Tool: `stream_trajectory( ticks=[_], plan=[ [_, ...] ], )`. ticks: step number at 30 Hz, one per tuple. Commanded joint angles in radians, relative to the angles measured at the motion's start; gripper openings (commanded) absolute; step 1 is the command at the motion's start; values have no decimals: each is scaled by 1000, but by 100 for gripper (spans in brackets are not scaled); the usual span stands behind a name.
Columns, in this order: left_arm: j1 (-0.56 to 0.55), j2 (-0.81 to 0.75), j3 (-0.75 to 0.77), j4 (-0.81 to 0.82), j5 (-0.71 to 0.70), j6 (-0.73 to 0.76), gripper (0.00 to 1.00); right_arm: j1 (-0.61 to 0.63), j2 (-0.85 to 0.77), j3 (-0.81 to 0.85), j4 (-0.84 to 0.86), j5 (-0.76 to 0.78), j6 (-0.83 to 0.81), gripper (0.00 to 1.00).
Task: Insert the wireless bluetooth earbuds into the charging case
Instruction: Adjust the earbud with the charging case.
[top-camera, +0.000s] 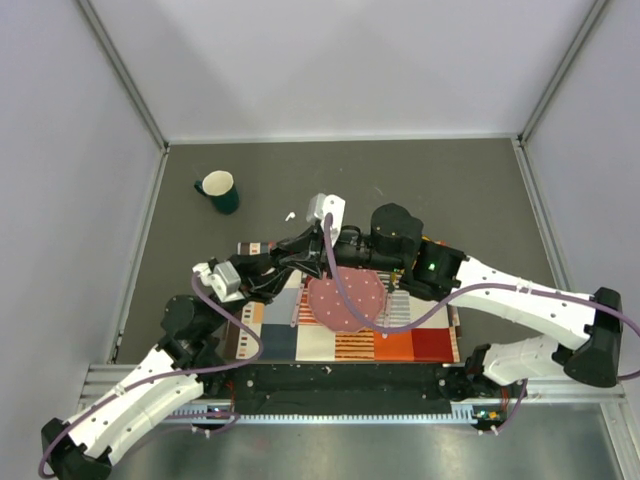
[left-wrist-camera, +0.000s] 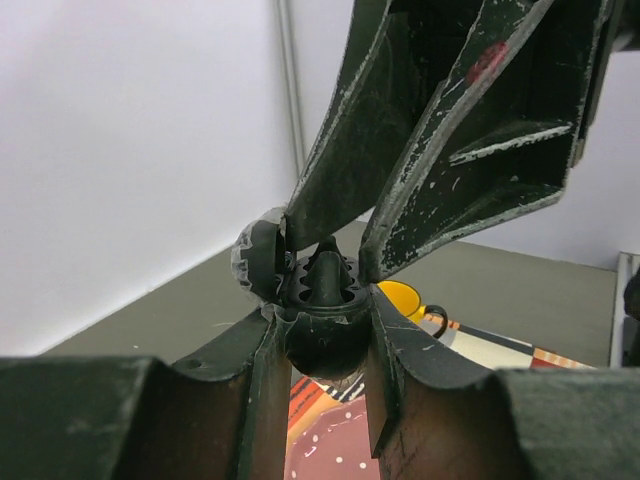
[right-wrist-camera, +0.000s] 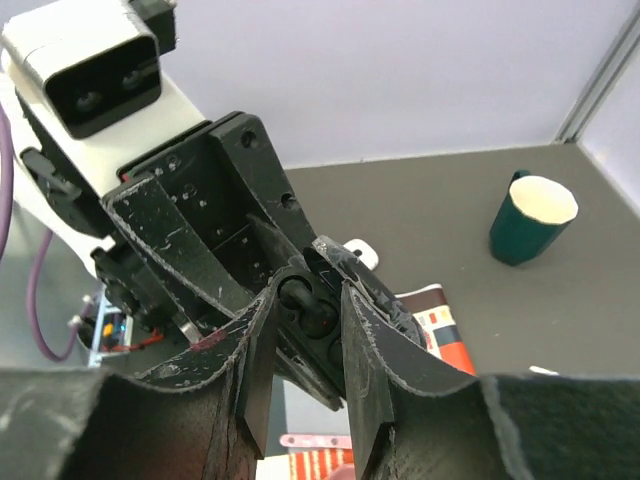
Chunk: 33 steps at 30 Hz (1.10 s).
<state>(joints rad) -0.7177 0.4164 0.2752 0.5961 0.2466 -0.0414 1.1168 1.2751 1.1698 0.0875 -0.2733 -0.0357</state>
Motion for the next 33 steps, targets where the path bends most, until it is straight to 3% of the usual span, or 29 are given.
stream_trajectory(
  ticks=[1, 5, 13, 18, 25, 33],
  plan=[
    [-3, -13, 84, -54, 102, 15, 0, 3, -83, 90, -51, -98, -185, 32],
    [-2, -5, 88, -58, 149, 5, 0, -6, -132, 137, -116, -162, -234, 31],
    [27, 82, 119, -9, 331, -41, 0, -83, -154, 300, -509, -377, -299, 27],
    [44, 140, 139, 73, 402, -101, 0, -86, -103, 406, -692, -397, -331, 24],
    [46, 200, 170, 103, 430, -114, 0, -75, -68, 369, -707, -299, -306, 23],
    [46, 226, 173, 120, 442, -132, 0, -57, -62, 272, -579, -257, -286, 22]
  ],
)
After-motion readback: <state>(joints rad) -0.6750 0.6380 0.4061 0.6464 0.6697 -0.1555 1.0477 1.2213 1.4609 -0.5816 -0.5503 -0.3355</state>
